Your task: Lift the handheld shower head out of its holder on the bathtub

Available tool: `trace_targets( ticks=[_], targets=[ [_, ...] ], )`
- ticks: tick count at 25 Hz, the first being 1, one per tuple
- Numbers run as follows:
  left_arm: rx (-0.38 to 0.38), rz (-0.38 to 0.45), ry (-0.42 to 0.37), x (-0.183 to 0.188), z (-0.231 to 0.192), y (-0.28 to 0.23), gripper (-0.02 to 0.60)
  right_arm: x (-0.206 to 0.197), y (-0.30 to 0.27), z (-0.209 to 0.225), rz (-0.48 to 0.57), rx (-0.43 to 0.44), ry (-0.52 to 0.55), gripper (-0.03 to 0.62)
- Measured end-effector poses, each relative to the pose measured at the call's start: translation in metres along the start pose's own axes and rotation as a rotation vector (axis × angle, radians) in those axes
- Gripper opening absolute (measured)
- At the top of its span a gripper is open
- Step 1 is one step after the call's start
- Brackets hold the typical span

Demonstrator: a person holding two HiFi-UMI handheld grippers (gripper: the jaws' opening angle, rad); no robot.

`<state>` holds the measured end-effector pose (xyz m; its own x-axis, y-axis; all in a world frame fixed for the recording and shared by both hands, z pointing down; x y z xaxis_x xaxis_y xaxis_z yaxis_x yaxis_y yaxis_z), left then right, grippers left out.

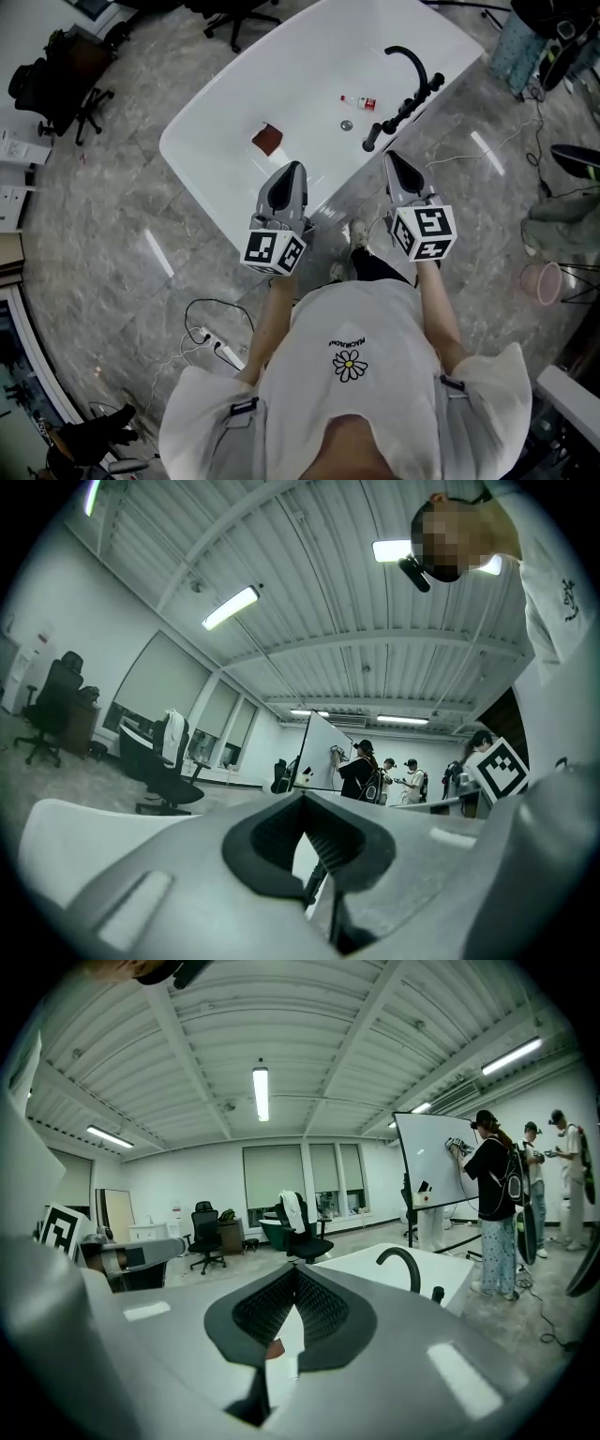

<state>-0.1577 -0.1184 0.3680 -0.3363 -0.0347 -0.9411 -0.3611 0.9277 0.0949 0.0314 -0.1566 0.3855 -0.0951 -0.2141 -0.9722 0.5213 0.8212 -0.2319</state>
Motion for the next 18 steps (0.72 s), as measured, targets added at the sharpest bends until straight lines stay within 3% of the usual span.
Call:
trace_targets(
  ticks=[10,18],
  targets=[
    [-0.017,-0.01,-0.028,-0.013,-0.002,-0.09,0.0,-0.001,-0.055,0.068,-0.028,0.038,0.0,0.026],
    [-0.061,-0.034,0.011,-0.018,-0.013,-0.128,0.002,-0.002,-0.08,0.078,-0.05,0.012,0.023,0.026]
  ],
)
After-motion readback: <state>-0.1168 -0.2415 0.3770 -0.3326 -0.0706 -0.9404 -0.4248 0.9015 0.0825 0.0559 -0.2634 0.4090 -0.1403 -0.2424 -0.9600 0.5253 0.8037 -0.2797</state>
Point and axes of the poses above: the fingertips, and each gripper's own axes: y backward along the fingers, z to its right, x out of its top, the point moved 2 cm from there along y, backward along the fingers, and after that the axes turned 4 degrees about y, right-handed, at the moved point
